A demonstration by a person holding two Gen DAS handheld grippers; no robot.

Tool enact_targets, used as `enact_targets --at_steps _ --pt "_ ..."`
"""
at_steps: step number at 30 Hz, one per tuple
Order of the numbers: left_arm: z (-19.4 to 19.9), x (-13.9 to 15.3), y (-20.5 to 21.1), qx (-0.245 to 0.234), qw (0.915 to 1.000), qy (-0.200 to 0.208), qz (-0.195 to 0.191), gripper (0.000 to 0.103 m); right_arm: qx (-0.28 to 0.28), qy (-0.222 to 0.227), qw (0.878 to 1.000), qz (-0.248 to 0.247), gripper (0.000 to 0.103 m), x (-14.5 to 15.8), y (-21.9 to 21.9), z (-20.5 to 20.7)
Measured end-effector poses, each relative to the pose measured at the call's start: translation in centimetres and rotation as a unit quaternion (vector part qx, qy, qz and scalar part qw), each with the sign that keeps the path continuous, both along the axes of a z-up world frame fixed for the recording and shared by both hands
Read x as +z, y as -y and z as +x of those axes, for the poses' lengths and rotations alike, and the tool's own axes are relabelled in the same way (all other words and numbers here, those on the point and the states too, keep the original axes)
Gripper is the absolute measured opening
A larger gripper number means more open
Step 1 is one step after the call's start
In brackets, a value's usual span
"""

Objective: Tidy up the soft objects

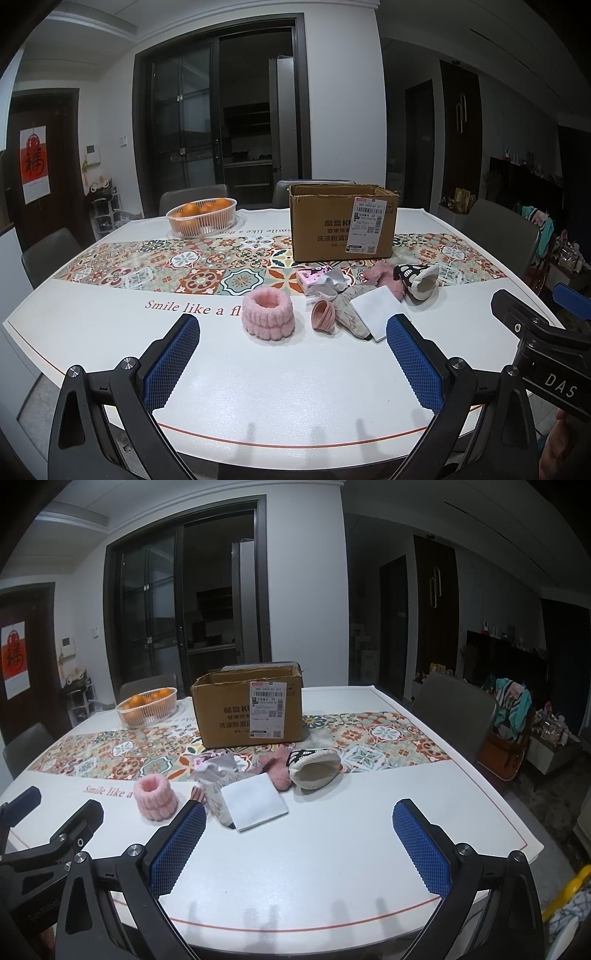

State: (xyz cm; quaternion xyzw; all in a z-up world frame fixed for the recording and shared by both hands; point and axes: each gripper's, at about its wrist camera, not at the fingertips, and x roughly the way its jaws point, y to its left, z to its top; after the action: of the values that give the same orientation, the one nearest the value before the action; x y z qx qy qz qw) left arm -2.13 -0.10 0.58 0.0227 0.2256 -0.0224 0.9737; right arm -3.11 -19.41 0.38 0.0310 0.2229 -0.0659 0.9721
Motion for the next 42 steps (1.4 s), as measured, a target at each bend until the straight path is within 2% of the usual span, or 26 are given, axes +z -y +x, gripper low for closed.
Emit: enact_targets --at_steps 42 --pt "0.04 0.18 -0.26 0.004 1.0 -0.001 -0.001 0.103 0.001 0.0 1.0 -0.001 0.103 0.15 -0.21 0.02"
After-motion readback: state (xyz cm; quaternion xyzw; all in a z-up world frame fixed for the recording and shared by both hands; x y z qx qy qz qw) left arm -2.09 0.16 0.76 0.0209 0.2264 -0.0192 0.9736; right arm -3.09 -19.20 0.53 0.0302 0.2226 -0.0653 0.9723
